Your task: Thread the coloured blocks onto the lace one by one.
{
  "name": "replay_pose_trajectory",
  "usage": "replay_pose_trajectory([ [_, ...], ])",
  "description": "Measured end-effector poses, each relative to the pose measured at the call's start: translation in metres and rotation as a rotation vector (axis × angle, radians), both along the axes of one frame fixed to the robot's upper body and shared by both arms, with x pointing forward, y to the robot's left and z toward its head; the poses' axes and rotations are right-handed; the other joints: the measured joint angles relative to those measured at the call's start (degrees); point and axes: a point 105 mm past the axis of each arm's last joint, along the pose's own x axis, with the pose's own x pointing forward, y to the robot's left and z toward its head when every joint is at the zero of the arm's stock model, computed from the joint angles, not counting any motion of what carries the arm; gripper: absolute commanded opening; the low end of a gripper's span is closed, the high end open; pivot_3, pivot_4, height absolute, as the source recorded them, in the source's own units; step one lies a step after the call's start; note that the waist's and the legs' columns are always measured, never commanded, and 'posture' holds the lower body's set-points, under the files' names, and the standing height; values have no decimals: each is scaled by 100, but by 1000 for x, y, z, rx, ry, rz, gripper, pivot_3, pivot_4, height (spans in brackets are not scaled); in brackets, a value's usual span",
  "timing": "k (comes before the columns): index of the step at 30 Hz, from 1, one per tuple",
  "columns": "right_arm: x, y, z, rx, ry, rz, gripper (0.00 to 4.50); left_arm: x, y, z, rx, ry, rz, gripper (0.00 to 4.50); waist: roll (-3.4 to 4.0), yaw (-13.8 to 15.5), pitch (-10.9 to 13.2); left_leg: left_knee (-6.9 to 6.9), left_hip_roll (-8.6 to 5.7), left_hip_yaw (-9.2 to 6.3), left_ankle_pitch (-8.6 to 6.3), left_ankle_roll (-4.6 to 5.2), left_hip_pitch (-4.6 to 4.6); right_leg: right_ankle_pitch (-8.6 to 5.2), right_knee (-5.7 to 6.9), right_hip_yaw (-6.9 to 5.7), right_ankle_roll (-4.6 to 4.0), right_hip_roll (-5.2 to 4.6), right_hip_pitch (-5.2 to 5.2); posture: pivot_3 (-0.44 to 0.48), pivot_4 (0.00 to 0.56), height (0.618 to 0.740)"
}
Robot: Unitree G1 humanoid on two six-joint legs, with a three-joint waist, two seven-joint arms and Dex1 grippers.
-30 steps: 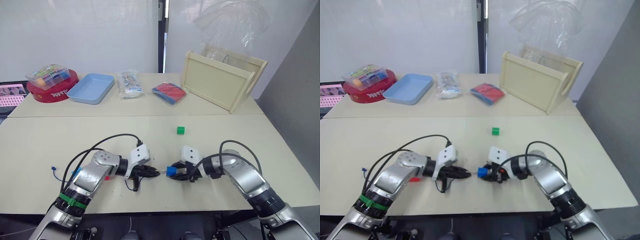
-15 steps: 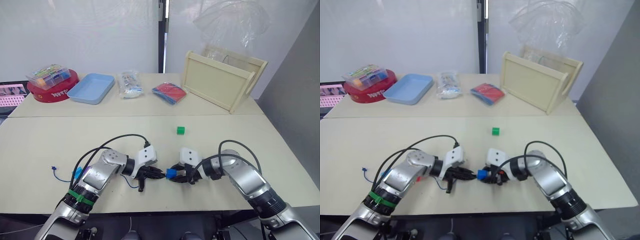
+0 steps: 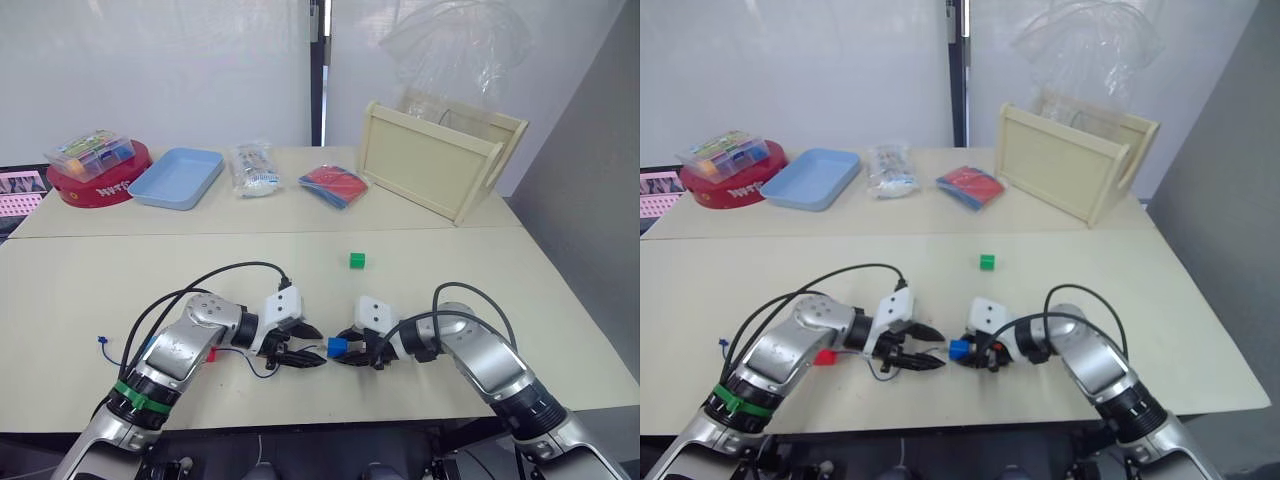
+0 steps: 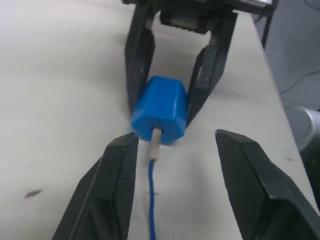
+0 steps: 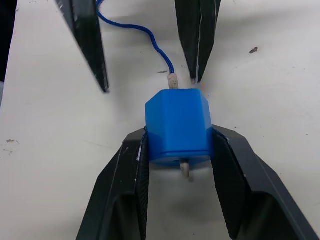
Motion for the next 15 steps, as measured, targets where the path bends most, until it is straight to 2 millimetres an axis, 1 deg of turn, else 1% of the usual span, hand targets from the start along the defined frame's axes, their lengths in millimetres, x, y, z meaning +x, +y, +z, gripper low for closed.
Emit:
replay_pose_trajectory([
  [3, -1, 1, 0, 1, -1, 1, 1275, -1, 8, -1, -1, -8, 40, 2594, 0, -10, 0, -1, 2, 0, 0, 0, 0, 0, 0, 0, 0, 1, -2, 0, 150, 740],
  [6, -1, 1, 0, 1, -4, 0, 1275, -8, 28, -8, 34, 10, 82, 2594, 0, -18, 0, -4, 3, 1, 0, 1, 2, 0, 0, 1, 0, 2, -2, 0, 150, 740],
  [8, 0, 0, 0, -1, -5, -3, 1275, -13, 36, -15, 51, 34, 103, 2594, 0, -5, 0, -4, 2, 1, 0, 0, 2, 0, -1, 1, 0, 0, -1, 0, 150, 740],
  [12, 0, 0, 0, -2, -3, -7, 1275, -11, 33, -16, 40, 23, 123, 2594, -1, 13, 0, -2, 2, 1, 0, 0, 2, 0, 0, 0, 0, 0, 0, 0, 150, 740],
  [15, 0, 1, 0, 0, 2, -7, 1275, -10, 29, -18, 35, 5, 124, 1714, -1, 5, -1, -2, 2, 1, 0, 0, 2, 0, 0, 0, 0, 1, 0, 0, 150, 740],
])
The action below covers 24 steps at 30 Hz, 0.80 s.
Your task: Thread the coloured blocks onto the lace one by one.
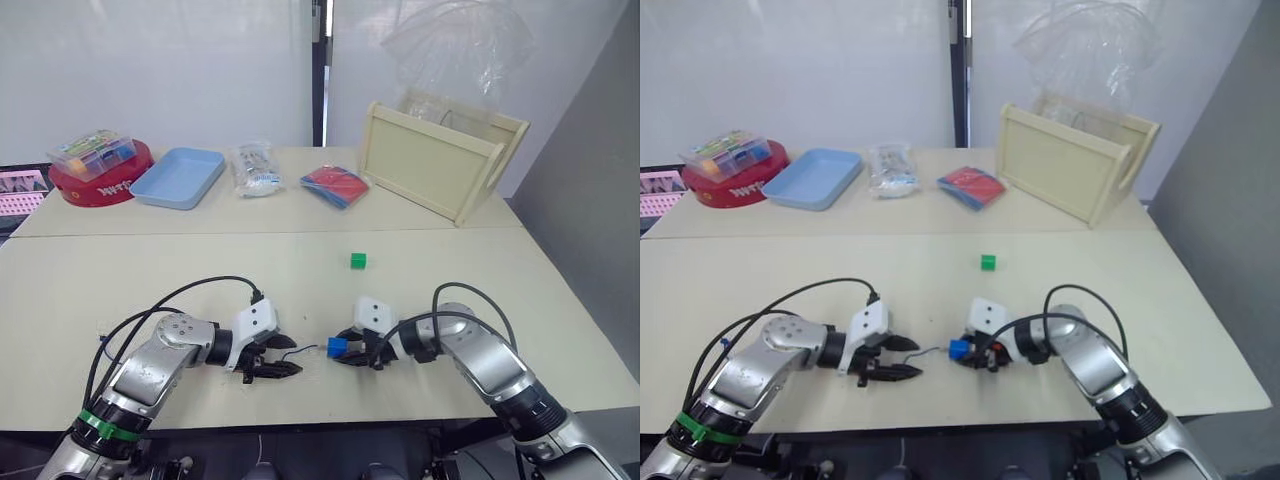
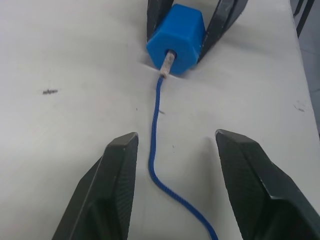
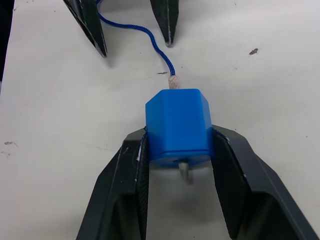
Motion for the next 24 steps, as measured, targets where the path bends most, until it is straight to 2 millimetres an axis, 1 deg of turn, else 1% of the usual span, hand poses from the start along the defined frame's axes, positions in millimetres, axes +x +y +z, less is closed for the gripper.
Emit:
replay_pose_trajectory([
  [5, 0, 0, 0, -2, 3, -3, 1275, 7, -3, -5, 31, -71, -2, 106, 0, 9, -1, 0, -1, 0, 0, 0, 4, 0, -1, 0, 0, -1, 4, 0, 150, 740],
  [6, 0, -1, 0, -2, 3, -3, 1275, 8, -2, -5, 33, -83, -2, 0, 0, 9, -1, 0, -1, 0, 0, 0, 5, 0, -1, 0, 0, -1, 5, 0, 150, 740],
  [11, 0, -3, 0, -10, 6, -10, 1275, 9, -9, -7, 4, -86, -11, 0, 0, 28, -3, 0, -2, 0, 0, 0, 5, 0, -2, 0, 0, -2, 8, 0, 150, 740],
  [16, 0, -4, 1, -11, 6, -14, 1275, 10, -24, -6, -35, -85, -43, 0, 0, 49, -3, 1, -4, 1, 0, 0, 4, 0, -3, 0, 0, -4, 9, 0, 150, 740],
  [19, 0, -3, 1, -11, 6, -13, 1275, 8, -38, -7, -56, -73, -79, 0, 0, 48, -3, 2, -5, 1, 0, 0, 2, 0, -3, 0, 0, -4, 7, 0, 150, 740],
  [24, 0, -5, 1, -19, 2, -17, 1275, 12, -42, -5, -51, -75, -89, 0, -1, 60, -3, 4, -6, 1, 0, 0, 1, 0, -4, 0, 0, -5, 8, 0, 150, 740],
])
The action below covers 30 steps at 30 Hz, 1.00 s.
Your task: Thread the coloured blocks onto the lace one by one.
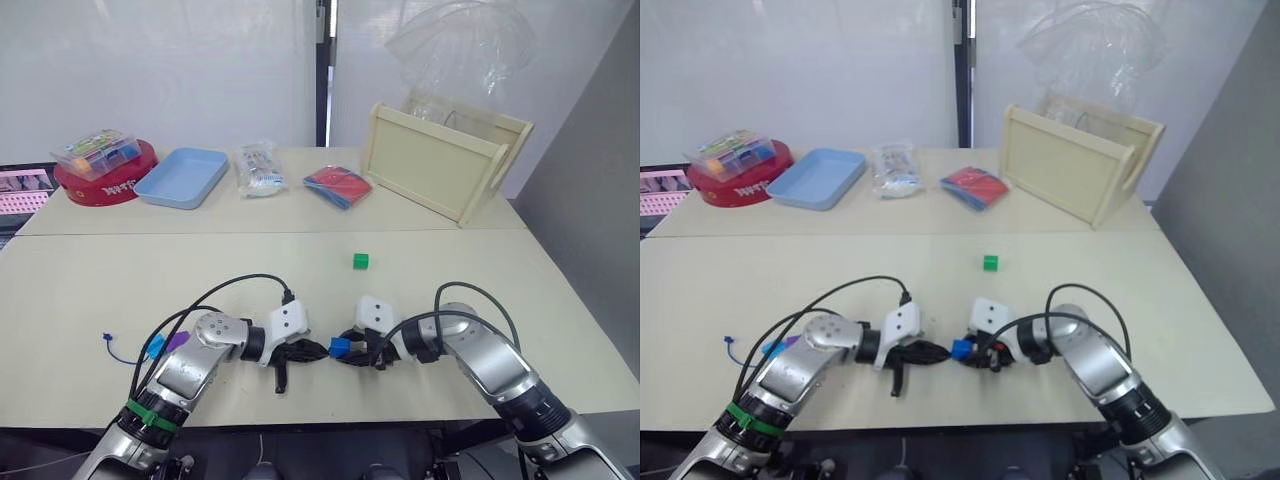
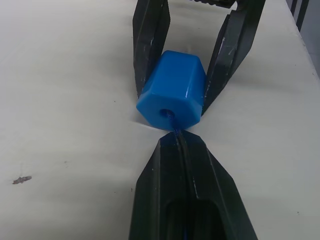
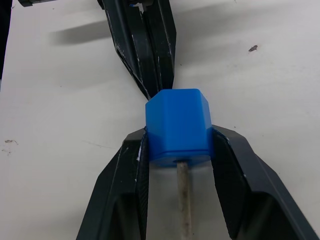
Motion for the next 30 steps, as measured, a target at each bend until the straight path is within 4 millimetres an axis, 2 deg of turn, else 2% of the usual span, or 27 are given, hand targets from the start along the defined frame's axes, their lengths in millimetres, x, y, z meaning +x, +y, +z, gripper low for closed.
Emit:
replay_pose_trajectory([
  [8, -2, 0, 0, -6, 6, -2, 1275, 2, -1, 1, 5, -10, 4, 0, 0, 18, 0, 0, 0, 0, 0, 0, 0, 0, 0, 0, 0, 0, 0, 0, 150, 740],
  [11, -3, 0, 0, -8, 7, 0, 1275, 4, -1, 3, 0, -21, 15, 780, 0, 29, 0, 0, 0, 0, 0, 0, -2, 0, -1, 0, 0, 0, -1, 0, 150, 740],
  [16, -6, 1, 0, -7, 12, 3, 1275, -4, 4, 14, -11, 16, -37, 2400, 0, 29, 0, -2, 1, 0, 0, 0, -2, 0, -1, 0, 0, 1, -3, 0, 150, 740],
  [19, -6, 1, -2, -4, 20, -5, 2750, -5, 9, 21, 17, 8, -68, 3494, 0, 28, 0, -2, 1, 0, 0, 0, -2, 0, -1, 0, 0, 1, -3, 0, 150, 740],
  [22, -7, 2, -3, 7, 34, -11, 3670, -5, 9, 22, 23, 6, -77, 4391, 0, 27, 1, -2, 1, 0, 0, 0, -4, 0, -3, 0, 0, 1, -4, 0, 150, 740],
  [24, -6, 1, -3, 13, 43, -23, 4254, -5, 7, 22, 23, 8, -88, 4403, 0, 31, 1, -2, 1, 0, 0, 0, -4, 0, -3, 0, 0, 1, -4, 0, 150, 740],
  [25, -6, -2, 0, 24, 45, -47, 4423, -5, 3, 22, 21, 9, -96, 4403, 0, 40, 1, -2, 1, 0, 0, 0, -5, 0, -3, -1, 0, 1, -4, 0, 150, 740],
  [30, -6, -12, 16, 47, 7, -101, 4423, -4, -14, 18, 18, -7, -144, 4403, -1, 84, 1, 0, 0, 0, 0, 1, -10, 0, -7, -1, 0, 0, -4, 0, 150, 740],
])
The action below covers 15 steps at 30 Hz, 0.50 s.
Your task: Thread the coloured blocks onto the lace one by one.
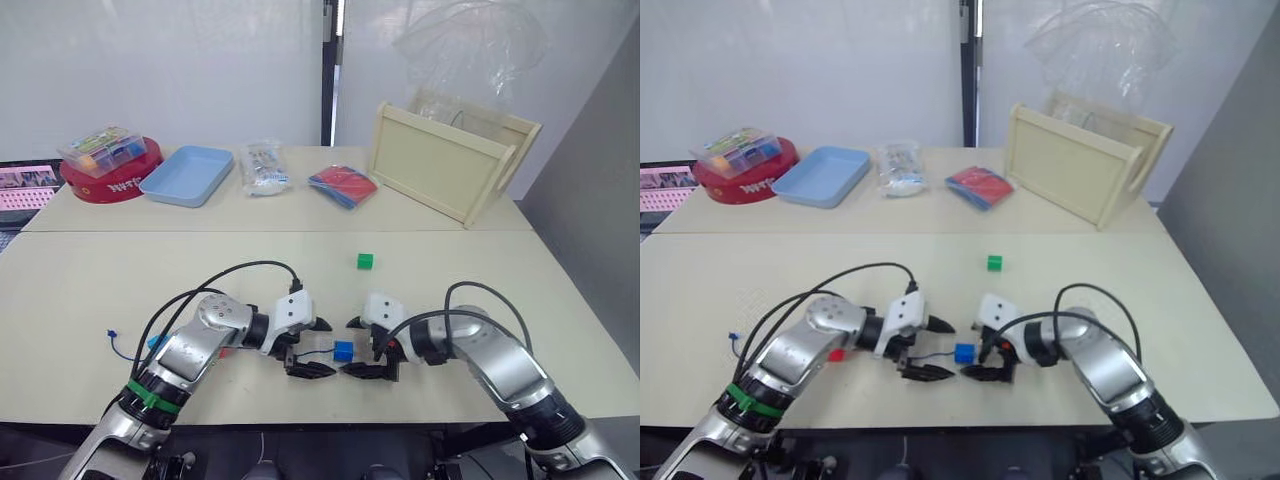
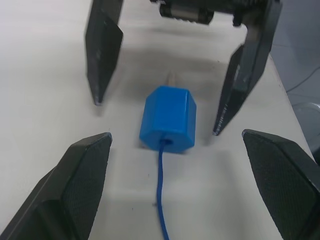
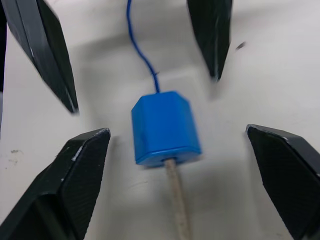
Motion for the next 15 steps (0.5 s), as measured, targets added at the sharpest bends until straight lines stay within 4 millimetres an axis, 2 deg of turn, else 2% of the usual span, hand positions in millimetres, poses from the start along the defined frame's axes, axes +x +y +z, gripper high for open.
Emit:
replay_pose_trajectory([
  [3, -10, -18, -5, -16, 9, -62, 4423, 4, -17, -8, 3, -10, -15, 4403, 0, 57, 0, 2, -2, -1, 0, 0, -7, 0, -5, -1, 0, -1, 0, 0, 150, 740],
  [4, -14, -24, -9, -27, 21, -78, 4500, 4, -20, -12, 8, -9, -19, 3875, -1, 51, 1, 3, -4, 1, -1, 1, -7, 0, -6, 1, 0, -2, 0, 0, 150, 740],
  [7, -19, -29, -12, -34, 30, -101, 4500, 6, -22, -16, 24, -28, -24, 3010, -1, -25, 1, -1, 0, 1, -1, 2, 4, 0, 2, 4, 0, 3, 0, 0, 150, 740],
  [11, -19, -33, -12, -34, 21, -125, 4500, 3, -30, -17, 10, -24, -43, 1570, -1, -36, 1, 0, -2, 0, -1, 2, 2, 0, 3, 4, 0, 2, 0, 0, 150, 740],
  [12, -20, -33, -13, -34, 21, -129, 4500, 3, -30, -17, 9, -26, -45, 1322, -1, -28, 1, 1, -2, 0, -1, 2, 1, 0, 2, 4, 0, 2, 0, 0, 150, 740],
  [15, -18, -33, -12, -30, -2, -133, 4500, 3, -29, -17, 12, -29, -48, 1319, -1, -23, 1, 0, -2, 0, -1, 2, 2, 0, 2, 4, 0, 2, 0, 0, 150, 740],
])
